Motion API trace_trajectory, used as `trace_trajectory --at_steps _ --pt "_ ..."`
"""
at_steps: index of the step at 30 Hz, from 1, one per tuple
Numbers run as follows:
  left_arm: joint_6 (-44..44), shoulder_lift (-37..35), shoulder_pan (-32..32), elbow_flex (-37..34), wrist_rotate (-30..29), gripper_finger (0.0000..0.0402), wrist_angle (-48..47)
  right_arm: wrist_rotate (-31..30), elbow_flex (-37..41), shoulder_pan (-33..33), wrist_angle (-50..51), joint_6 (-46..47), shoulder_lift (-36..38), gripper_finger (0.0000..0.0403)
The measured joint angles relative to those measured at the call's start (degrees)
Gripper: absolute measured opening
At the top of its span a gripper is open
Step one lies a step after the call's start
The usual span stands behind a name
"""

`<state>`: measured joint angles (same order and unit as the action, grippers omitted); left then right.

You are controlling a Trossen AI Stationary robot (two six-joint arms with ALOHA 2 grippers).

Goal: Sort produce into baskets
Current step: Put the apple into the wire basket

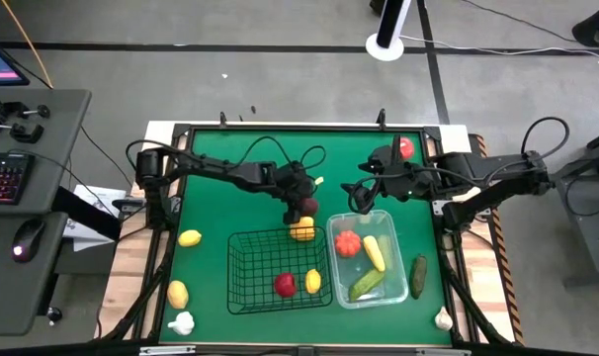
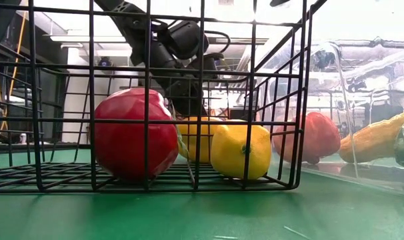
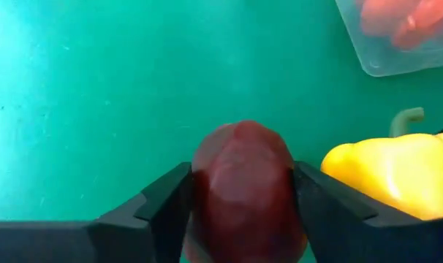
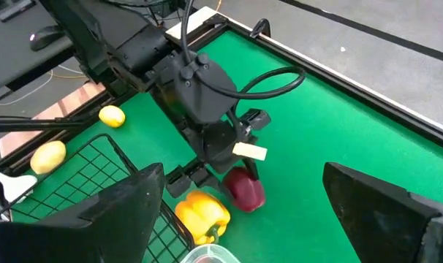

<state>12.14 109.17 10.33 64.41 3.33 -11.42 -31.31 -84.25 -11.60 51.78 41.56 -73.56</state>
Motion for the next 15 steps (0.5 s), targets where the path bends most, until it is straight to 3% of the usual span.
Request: trace_trajectory --at_steps 5,8,11,15 --pt "-0.4 -2.9 0.5 -0.4 -2.8 0.0116 -0.4 0.0 0.0 0.0 0.0 0.0 0.0 0.0365" --pt "0.6 -6.2 1.4 -0.9 -4.3 0.0103 -2.7 0.0 0.0 0.0 0.0 0.0 0.0 0.0365" --pt "3.0 -10.8 2.6 -0.9 -5.9 0.0059 -4.0 -0.1 0.0 0.0 0.0 0.0 0.0 0.0365" --pt "3.6 -18.6 4.2 -0.6 -7.9 0.0043 -7.9 -0.2 0.0 0.0 0.0 -0.5 0.0 0.0365"
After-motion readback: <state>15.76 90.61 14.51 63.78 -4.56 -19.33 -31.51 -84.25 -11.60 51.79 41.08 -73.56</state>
